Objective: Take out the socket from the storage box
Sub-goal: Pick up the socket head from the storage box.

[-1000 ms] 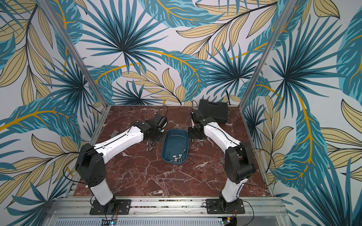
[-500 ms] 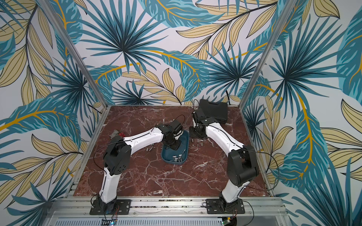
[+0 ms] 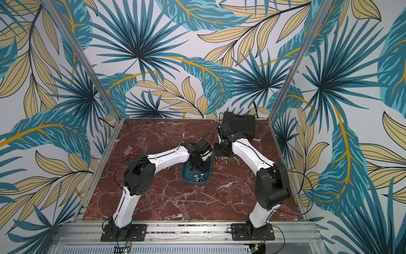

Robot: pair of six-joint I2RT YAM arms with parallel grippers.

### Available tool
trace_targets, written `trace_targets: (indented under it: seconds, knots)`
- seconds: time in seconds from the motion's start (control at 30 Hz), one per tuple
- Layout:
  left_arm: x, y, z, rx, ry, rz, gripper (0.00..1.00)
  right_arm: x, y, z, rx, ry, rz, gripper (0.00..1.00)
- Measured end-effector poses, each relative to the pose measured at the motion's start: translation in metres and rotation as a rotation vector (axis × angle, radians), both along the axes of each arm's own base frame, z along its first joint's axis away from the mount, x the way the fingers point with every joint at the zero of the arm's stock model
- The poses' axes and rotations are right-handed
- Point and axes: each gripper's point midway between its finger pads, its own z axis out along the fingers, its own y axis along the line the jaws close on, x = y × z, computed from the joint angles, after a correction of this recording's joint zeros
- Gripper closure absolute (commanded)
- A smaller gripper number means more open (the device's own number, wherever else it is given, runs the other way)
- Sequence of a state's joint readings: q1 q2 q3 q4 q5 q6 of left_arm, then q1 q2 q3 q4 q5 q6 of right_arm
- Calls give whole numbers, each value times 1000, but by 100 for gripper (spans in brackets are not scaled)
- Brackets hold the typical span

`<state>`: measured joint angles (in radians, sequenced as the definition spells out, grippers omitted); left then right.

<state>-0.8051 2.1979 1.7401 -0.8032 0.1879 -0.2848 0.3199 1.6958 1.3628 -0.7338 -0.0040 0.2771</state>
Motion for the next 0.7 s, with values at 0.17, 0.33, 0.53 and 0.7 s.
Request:
trace_targets:
  seconds: [0.17,0.33,0.53,0.7]
  knots:
    - [1,-8,-5,-5,6,-7,66,0,-2,-1,0,2,-5,69]
    - [8,-9,-9,7,-8,16,67,-3,-3,-6,-3,14,-6,70]
    - [16,-1,-11,53,-43,62,77,-11,-5,-14,-3,36,-6,70]
    - [21,5,-12,82,-66,92,86,-10,-4,-14,-1,33,-6,70]
